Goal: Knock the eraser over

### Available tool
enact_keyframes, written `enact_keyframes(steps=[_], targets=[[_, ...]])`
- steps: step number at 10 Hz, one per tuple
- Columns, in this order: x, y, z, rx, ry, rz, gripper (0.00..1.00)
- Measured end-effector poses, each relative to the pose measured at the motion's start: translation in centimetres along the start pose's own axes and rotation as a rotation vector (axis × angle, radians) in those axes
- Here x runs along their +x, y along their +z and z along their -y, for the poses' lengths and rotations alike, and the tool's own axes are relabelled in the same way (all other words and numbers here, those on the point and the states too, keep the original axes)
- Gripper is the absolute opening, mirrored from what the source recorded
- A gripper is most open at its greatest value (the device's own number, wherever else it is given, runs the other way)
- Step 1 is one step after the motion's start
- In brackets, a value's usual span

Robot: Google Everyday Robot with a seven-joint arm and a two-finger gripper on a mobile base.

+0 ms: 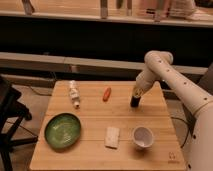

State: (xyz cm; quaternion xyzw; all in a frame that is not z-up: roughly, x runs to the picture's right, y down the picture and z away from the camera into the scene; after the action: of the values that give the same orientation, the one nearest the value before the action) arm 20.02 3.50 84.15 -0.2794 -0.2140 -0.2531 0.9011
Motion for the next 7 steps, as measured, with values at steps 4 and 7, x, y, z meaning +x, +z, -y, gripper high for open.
enact_keyframes(steps=[4,7], targets=[[4.0,1.2,2.6,0.030,-0.030,-0.056,0.00],[4.7,0.9,3.0,0.041,-0.033,-0.048,0.06]])
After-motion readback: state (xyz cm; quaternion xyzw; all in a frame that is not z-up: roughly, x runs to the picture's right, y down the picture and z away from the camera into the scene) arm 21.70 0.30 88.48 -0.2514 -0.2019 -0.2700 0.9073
